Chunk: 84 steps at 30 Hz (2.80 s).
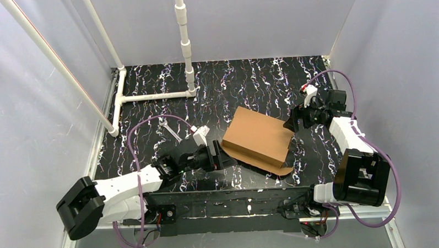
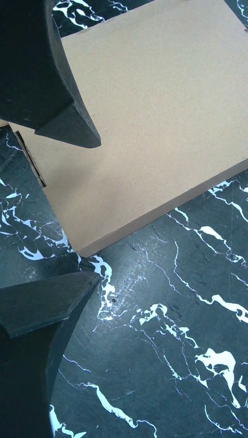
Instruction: Fold the paper box
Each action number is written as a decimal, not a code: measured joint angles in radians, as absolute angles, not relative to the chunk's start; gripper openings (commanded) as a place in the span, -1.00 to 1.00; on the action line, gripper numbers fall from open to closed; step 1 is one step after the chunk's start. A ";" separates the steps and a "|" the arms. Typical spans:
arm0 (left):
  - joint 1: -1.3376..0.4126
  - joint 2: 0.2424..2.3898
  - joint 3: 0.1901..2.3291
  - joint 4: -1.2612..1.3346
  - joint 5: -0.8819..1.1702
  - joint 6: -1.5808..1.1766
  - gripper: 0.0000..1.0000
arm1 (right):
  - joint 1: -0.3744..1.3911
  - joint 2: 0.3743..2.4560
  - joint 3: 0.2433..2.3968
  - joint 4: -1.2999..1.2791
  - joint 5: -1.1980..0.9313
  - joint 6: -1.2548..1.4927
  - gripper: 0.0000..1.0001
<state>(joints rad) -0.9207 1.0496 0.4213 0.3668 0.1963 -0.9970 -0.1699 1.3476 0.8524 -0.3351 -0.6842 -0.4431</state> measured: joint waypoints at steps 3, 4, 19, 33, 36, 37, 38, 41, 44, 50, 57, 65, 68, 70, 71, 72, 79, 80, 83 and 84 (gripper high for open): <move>-0.926 1.120 0.447 0.396 0.191 -1.008 0.47 | -0.170 1.349 0.852 -0.336 -0.687 -0.447 0.96; -0.926 1.142 0.457 0.407 0.190 -1.009 0.46 | -0.170 1.350 0.852 -0.336 -0.690 -0.448 0.97; -0.932 1.302 0.517 0.490 0.191 -1.067 0.21 | -0.170 1.372 0.852 -0.344 -0.737 -0.449 0.96; -0.948 1.261 0.513 0.497 0.138 -1.156 0.04 | -0.170 1.381 0.852 -0.342 -0.755 -0.418 0.77; -0.953 1.349 0.565 0.496 0.136 -1.170 0.03 | -0.170 1.381 0.852 -0.339 -0.744 -0.394 0.71; -0.953 1.381 0.585 0.496 0.134 -1.173 0.03 | -0.170 1.381 0.852 -0.339 -0.743 -0.389 0.70; -0.954 1.410 0.603 0.496 0.131 -1.177 0.03 | -0.170 1.382 0.852 -0.336 -0.739 -0.377 0.69; -0.955 1.483 0.646 0.498 0.122 -1.188 0.03 | -0.170 1.388 0.852 -0.331 -0.723 -0.361 0.64; -0.956 1.540 0.676 0.497 0.110 -1.203 0.04 | -0.170 1.420 0.853 -0.328 -0.707 -0.343 0.55; -0.956 1.612 0.714 0.494 0.089 -1.231 0.04 | -0.170 1.501 0.854 -0.344 -0.706 -0.334 0.45; -0.956 1.663 0.762 0.485 0.074 -1.256 -0.01 | -0.170 1.520 0.855 -0.361 -0.726 -0.336 0.33; -0.914 1.663 0.775 0.434 0.059 -1.253 -0.05 | -0.171 1.522 0.855 -0.379 -0.772 -0.336 0.29; -0.869 1.662 0.780 0.416 0.064 -1.240 -0.05 | -0.167 1.530 0.856 -0.392 -0.791 -0.335 0.29; -0.840 1.662 0.787 0.406 0.068 -1.228 -0.05 | -0.162 1.536 0.856 -0.395 -0.797 -0.333 0.31; -0.825 1.662 0.793 0.398 0.073 -1.220 -0.05 | -0.159 1.539 0.857 -0.394 -0.801 -0.331 0.33; -0.811 1.662 0.801 0.389 0.079 -1.210 -0.05 | -0.155 1.543 0.857 -0.395 -0.805 -0.327 0.35; -0.743 1.653 0.845 0.359 0.141 -1.112 -0.01 | -0.142 1.552 0.873 -0.411 -0.815 -0.320 0.58; -0.741 1.643 0.845 0.347 0.152 -1.089 0.00 | -0.142 1.552 0.875 -0.413 -0.815 -0.320 0.59; -0.741 1.579 0.838 0.300 0.187 -1.011 0.05 | -0.142 1.551 0.877 -0.415 -0.815 -0.321 0.60; -0.741 1.550 0.831 0.286 0.197 -0.984 0.07 | -0.142 1.551 0.877 -0.416 -0.815 -0.321 0.61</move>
<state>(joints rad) -0.7406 1.5497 0.8307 0.2855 0.1974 -0.9844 -0.1425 1.5509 0.8768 -0.4156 -0.8146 -0.3214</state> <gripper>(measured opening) 0.511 0.797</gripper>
